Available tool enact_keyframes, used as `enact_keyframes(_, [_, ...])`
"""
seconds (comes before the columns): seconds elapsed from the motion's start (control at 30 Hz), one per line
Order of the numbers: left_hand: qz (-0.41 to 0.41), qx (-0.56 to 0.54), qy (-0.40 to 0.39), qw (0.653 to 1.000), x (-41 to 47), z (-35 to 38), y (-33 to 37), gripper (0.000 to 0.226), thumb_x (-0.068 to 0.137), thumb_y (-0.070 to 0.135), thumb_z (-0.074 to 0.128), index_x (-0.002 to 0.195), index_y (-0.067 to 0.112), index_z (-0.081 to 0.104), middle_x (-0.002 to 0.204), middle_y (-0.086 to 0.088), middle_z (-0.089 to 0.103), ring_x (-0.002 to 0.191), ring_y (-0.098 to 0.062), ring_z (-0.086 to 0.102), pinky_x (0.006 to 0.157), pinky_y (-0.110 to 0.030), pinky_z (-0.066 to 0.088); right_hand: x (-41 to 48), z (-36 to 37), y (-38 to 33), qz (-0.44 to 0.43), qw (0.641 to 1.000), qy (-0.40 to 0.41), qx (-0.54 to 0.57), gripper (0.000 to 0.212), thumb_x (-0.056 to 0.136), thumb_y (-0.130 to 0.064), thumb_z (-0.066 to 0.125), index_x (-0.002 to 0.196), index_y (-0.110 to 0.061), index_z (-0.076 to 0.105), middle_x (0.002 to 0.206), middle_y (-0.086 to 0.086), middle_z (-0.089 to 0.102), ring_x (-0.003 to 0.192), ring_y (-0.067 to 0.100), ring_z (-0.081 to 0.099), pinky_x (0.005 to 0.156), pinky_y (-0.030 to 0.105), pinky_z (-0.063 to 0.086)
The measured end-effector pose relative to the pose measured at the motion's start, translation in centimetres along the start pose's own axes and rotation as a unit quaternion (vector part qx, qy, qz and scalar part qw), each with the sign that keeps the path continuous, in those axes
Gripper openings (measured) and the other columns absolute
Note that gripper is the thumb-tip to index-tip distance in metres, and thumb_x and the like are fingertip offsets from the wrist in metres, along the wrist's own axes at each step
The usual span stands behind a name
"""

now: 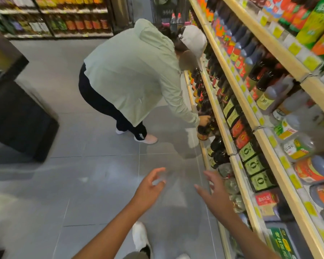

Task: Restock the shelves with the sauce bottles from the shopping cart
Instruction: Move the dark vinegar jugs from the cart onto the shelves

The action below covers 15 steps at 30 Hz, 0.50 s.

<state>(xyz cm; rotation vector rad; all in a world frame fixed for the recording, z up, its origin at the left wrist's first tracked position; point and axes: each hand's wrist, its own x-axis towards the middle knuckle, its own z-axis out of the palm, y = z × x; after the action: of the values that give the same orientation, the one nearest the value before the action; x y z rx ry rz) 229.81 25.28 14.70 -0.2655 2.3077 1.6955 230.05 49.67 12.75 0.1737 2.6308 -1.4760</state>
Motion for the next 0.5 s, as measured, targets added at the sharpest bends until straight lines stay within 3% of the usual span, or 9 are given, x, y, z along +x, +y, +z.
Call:
enact_keyframes(0.1, [-0.008,-0.01,0.002,1.0,0.7,-2.4,-0.8,0.037,0.099,0.012,0.06,0.119,0.043,0.056,0.122,0.027,0.057,0.121,-0.001,0.053,0.091,-0.003,0.04,1.0,2.0,-1.1,0.005,1.0,-0.013,-0.01,0.056,0.084,-0.03,0.079,0.134,-0.026,0.055,0.13,-0.013,0.052,0.121,0.007,0.052,0.104,0.031,0.044])
enact_keyframes(0.2, [-0.017,-0.017,0.006,1.0,1.9,-4.5,-1.6,0.036,0.099,0.015,0.061,0.12,0.044,0.056,0.126,0.02,0.059,0.126,-0.004,0.053,0.095,-0.016,0.043,2.2,3.7,-1.9,0.007,0.999,-0.024,-0.021,0.057,0.085,-0.036,0.077,0.136,-0.029,0.054,0.129,-0.013,0.052,0.121,0.007,0.053,0.104,0.034,0.046])
enact_keyframes(0.33, [-0.027,-0.02,0.003,0.999,4.1,-7.5,-1.9,0.036,0.1,0.018,0.06,0.123,0.045,0.055,0.131,0.011,0.058,0.128,-0.004,0.051,0.086,-0.011,0.043,4.4,6.0,-4.1,0.006,1.0,-0.023,-0.01,0.054,0.085,-0.033,0.077,0.134,-0.032,0.055,0.131,-0.013,0.054,0.122,0.003,0.053,0.104,0.034,0.047])
enact_keyframes(0.5, [-0.024,-0.017,-0.003,1.0,7.3,-10.3,-2.1,0.035,0.099,0.017,0.06,0.12,0.045,0.056,0.132,0.013,0.057,0.129,-0.007,0.051,0.096,-0.021,0.042,7.2,8.1,-6.8,0.007,1.0,-0.026,0.008,0.055,0.087,-0.034,0.076,0.137,-0.029,0.053,0.136,-0.017,0.052,0.126,-0.003,0.049,0.109,0.03,0.042])
